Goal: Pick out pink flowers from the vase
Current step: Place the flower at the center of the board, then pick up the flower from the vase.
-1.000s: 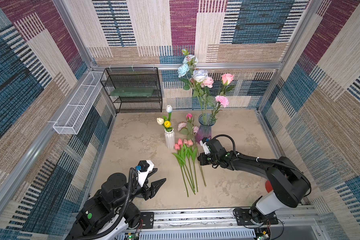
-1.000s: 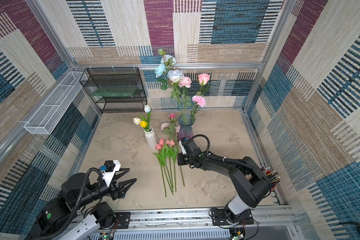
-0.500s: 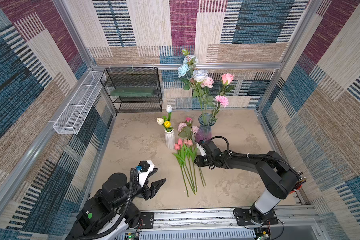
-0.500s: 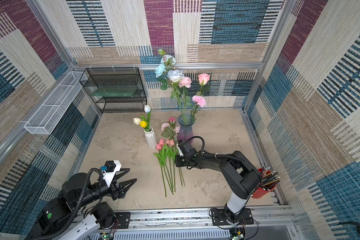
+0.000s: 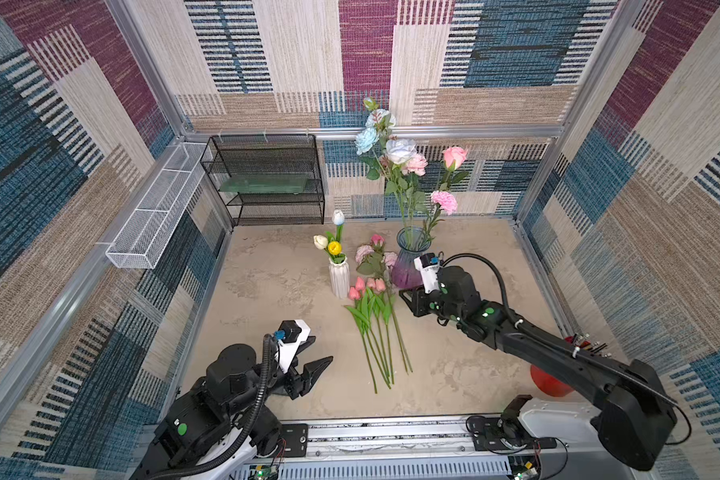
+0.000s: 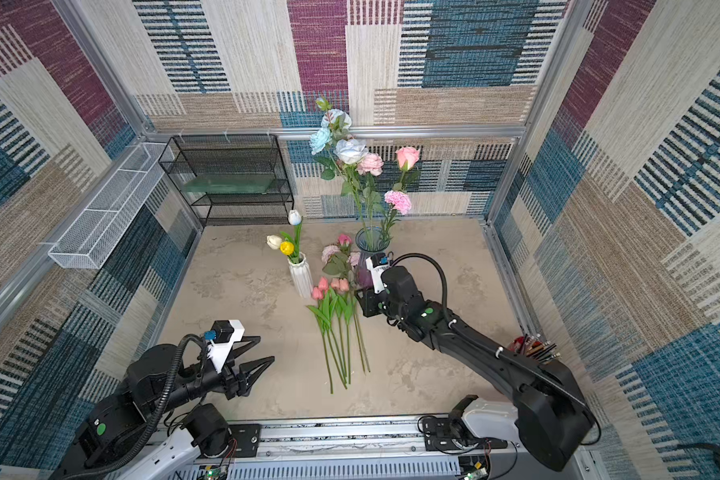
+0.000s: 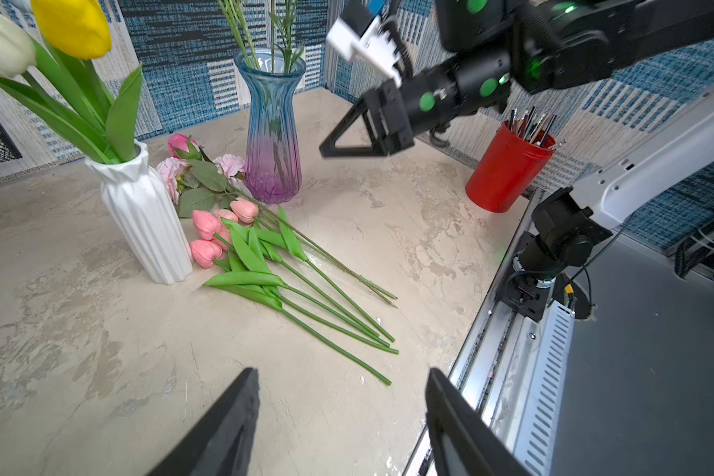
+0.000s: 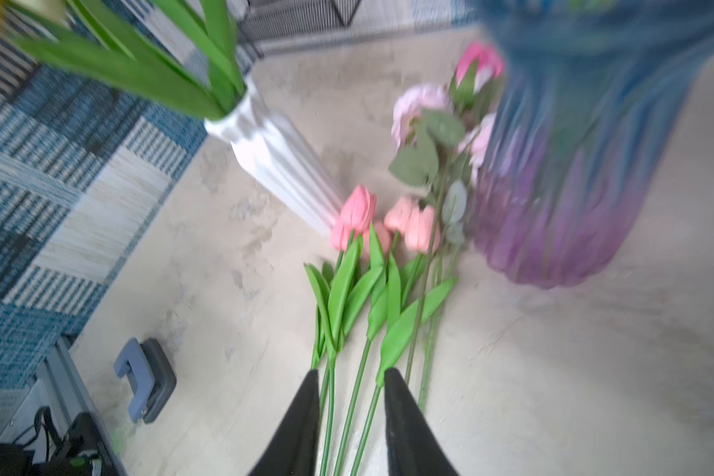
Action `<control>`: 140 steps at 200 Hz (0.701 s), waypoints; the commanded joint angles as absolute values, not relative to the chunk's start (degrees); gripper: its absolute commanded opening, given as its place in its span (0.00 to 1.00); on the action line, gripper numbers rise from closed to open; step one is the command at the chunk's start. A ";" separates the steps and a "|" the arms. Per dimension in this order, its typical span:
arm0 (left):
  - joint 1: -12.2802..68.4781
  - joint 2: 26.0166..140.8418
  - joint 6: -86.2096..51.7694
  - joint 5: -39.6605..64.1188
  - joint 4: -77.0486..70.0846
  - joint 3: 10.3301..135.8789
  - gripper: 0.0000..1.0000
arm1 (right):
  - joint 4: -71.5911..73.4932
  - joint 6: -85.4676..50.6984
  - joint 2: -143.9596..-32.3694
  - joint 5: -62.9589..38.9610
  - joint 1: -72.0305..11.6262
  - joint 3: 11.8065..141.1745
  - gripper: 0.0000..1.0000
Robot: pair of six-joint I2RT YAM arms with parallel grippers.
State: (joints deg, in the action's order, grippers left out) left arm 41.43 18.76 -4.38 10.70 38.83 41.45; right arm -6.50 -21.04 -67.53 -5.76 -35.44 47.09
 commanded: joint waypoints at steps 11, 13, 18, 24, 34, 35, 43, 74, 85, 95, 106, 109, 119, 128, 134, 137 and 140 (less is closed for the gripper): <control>41.48 21.79 -4.30 10.68 38.80 42.04 0.65 | 1.04 -18.51 -56.97 -5.55 -30.69 44.95 0.25; 41.44 22.04 -4.35 10.69 38.90 42.06 0.65 | 1.58 -18.60 -56.50 -5.61 -30.33 44.79 0.25; 41.48 22.40 -4.39 10.63 39.01 42.18 0.65 | 2.90 -18.79 -55.30 -5.78 -29.29 44.37 0.25; 41.48 22.74 -4.48 10.64 39.02 42.14 0.65 | 4.36 -18.73 -54.31 -6.51 -27.93 43.89 0.24; 41.47 23.24 -4.48 10.73 39.02 42.19 0.65 | 5.66 -19.09 -53.64 -8.68 -25.10 43.93 0.25; 41.48 23.31 -4.48 10.77 38.98 42.19 0.65 | 5.64 -19.21 -53.67 -8.91 -24.81 44.03 0.25; 41.44 23.70 -4.57 10.81 39.02 42.19 0.65 | 4.70 -20.17 -54.31 -10.59 -22.28 45.24 0.25; 41.48 25.04 -4.47 11.07 39.46 42.29 0.64 | 2.90 -22.49 -59.54 -19.40 -12.58 49.62 0.25; 41.48 25.15 -4.42 11.07 39.55 42.28 0.64 | 6.30 -23.46 -61.17 -23.31 -9.66 49.35 0.26; 41.48 25.27 -4.44 11.12 39.51 42.19 0.64 | 9.55 -24.88 -63.06 -26.95 -7.26 49.30 0.27; 41.48 25.35 -4.52 11.26 39.41 42.26 0.64 | 13.05 -25.68 -65.90 -31.81 -5.65 49.84 0.28; 41.48 25.43 -4.52 11.35 39.43 42.27 0.63 | 13.77 -25.58 -66.68 -33.08 -5.31 50.10 0.29; 41.48 25.72 -4.48 11.44 39.46 42.32 0.63 | 14.46 -24.14 -69.02 -34.87 -5.02 51.37 0.29; 41.48 26.13 -4.65 11.34 39.17 42.43 0.63 | 16.04 -22.42 -70.22 -34.37 -5.34 51.76 0.30; 41.48 26.84 -4.79 11.54 39.20 42.56 0.63 | 17.10 -21.80 -70.56 -32.62 -5.90 51.68 0.32; 41.48 27.26 -4.83 11.70 39.16 42.70 0.63 | 17.94 -21.47 -70.72 -31.71 -6.07 51.60 0.32; 41.44 27.65 -4.79 11.89 39.09 42.72 0.63 | 19.05 -21.07 -70.81 -31.12 -6.33 51.23 0.33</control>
